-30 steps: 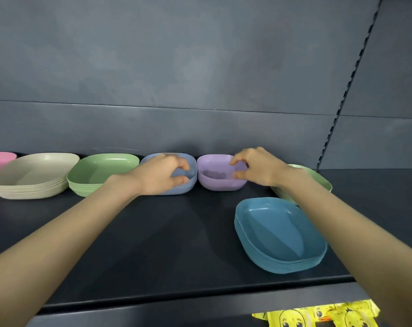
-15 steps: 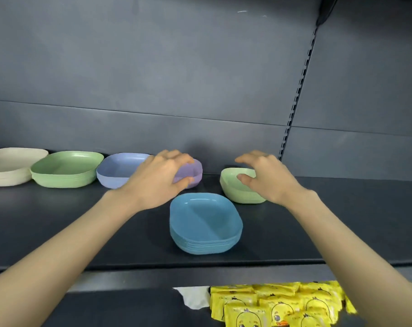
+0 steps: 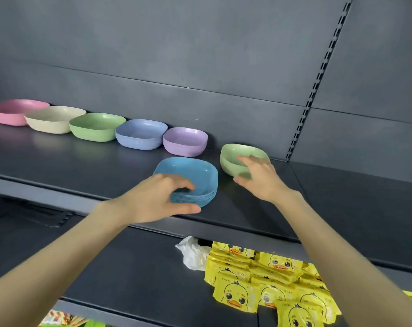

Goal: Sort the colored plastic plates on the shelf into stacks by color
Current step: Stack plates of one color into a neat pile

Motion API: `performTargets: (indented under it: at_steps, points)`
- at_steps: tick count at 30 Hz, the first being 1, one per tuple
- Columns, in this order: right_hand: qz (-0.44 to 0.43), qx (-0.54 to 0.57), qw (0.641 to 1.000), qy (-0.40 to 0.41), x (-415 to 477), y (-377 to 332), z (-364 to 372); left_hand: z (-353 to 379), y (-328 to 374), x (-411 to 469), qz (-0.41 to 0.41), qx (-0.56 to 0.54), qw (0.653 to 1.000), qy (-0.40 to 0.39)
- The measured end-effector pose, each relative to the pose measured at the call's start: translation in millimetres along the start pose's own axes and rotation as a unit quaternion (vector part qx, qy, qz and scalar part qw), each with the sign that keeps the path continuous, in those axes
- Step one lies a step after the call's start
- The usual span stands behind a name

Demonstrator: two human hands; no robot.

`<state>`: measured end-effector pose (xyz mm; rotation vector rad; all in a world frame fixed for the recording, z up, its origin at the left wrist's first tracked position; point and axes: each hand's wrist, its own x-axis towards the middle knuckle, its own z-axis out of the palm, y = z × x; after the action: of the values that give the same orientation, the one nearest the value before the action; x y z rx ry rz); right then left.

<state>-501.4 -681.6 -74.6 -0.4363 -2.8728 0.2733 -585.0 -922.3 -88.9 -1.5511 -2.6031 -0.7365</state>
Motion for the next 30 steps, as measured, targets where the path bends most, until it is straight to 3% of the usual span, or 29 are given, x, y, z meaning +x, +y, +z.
performTargets:
  at_steps: [14,23,30]
  points:
    - [0.032,-0.041,0.996,0.067,-11,61,-1,37,4,75,0.080,0.049,0.995,-0.022]
    - [0.102,-0.040,0.990,0.085,1,84,1,57,5,134,0.093,0.040,0.994,0.029]
    - [0.126,0.025,0.987,0.096,24,87,5,64,-5,171,0.092,0.050,0.993,0.060]
